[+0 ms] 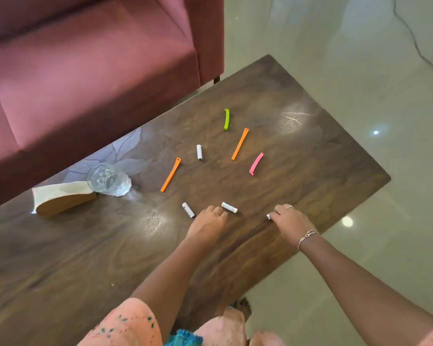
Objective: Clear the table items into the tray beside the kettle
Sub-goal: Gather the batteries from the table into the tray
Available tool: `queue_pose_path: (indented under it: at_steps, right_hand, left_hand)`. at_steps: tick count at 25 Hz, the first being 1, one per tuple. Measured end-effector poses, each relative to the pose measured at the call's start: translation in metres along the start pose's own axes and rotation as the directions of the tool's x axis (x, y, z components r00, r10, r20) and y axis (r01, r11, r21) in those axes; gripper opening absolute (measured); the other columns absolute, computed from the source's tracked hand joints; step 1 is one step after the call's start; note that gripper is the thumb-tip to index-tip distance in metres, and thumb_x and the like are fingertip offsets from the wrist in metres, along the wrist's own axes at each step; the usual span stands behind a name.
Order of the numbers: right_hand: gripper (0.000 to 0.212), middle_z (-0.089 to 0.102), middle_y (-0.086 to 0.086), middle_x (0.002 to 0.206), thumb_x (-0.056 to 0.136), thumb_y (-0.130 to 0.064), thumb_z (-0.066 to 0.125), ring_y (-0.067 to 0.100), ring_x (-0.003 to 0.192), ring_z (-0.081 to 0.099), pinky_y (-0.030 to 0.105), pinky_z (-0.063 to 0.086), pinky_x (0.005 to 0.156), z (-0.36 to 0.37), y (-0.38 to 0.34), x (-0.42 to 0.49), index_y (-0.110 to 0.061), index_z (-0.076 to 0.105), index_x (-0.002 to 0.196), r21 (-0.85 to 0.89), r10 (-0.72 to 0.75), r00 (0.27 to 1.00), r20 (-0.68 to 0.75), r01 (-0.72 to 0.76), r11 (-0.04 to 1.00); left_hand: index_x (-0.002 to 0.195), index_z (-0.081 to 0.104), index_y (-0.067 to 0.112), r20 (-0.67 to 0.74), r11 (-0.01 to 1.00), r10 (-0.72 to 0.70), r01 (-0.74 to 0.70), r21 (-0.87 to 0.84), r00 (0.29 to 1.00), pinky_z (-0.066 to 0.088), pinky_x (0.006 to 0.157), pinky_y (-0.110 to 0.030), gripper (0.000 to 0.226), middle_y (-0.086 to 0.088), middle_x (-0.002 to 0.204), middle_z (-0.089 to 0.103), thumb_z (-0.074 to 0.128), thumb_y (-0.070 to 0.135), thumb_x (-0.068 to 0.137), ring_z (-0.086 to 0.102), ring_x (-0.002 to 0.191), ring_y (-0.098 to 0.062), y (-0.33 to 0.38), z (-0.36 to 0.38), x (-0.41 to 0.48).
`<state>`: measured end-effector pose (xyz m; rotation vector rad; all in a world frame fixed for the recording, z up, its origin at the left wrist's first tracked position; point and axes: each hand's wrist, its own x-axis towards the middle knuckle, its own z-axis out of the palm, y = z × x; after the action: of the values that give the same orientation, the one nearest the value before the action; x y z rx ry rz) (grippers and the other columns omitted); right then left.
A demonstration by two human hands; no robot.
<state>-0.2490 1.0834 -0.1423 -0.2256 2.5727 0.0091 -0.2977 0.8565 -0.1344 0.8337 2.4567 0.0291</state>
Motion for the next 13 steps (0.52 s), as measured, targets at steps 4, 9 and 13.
queue_pose_path:
  at_steps: [4, 9, 13]
  right_hand:
    - [0.022, 0.058, 0.007, 0.098, 0.073, 0.000, 0.063, 0.027, 0.093, 0.057, 0.033, 0.046, 0.071, 0.006, 0.006, 0.030, -0.012, 0.060, 0.091, -0.052, -0.061, 0.994, -0.089, 0.056, 0.997]
    - [0.023, 0.059, 0.005, 0.086, 0.065, -0.003, 0.070, 0.025, 0.081, 0.060, 0.031, 0.046, 0.063, 0.018, 0.008, 0.044, -0.015, 0.061, 0.082, -0.113, -0.103, 0.994, -0.022, 0.099, 0.989]
    - [0.039, 0.057, 0.001, 0.060, 0.031, -0.007, 0.088, 0.020, 0.054, 0.059, 0.025, 0.044, 0.043, 0.018, 0.010, 0.047, -0.017, 0.061, 0.056, -0.154, -0.150, 0.987, -0.060, 0.140, 0.978]
  left_hand:
    - [0.118, 0.045, 0.004, 0.055, 0.997, 0.037, -0.041, 0.063, 0.998, 0.038, 0.086, -0.037, 0.034, -0.014, 0.123, 0.046, 0.035, -0.001, 0.087, 0.045, 0.111, -0.031, -0.006, 0.007, 0.040]
    - [0.115, 0.045, 0.004, 0.051, 0.980, 0.163, -0.167, 0.105, 0.985, 0.041, 0.083, -0.039, 0.026, -0.015, 0.119, 0.046, 0.032, 0.005, 0.093, 0.046, 0.106, -0.032, -0.005, 0.019, 0.077]
    - [0.114, 0.047, 0.003, 0.057, 0.971, 0.198, -0.204, 0.122, 0.979, 0.042, 0.080, -0.040, 0.023, -0.016, 0.115, 0.051, 0.034, 0.009, 0.096, 0.050, 0.102, -0.033, -0.006, 0.030, 0.089]
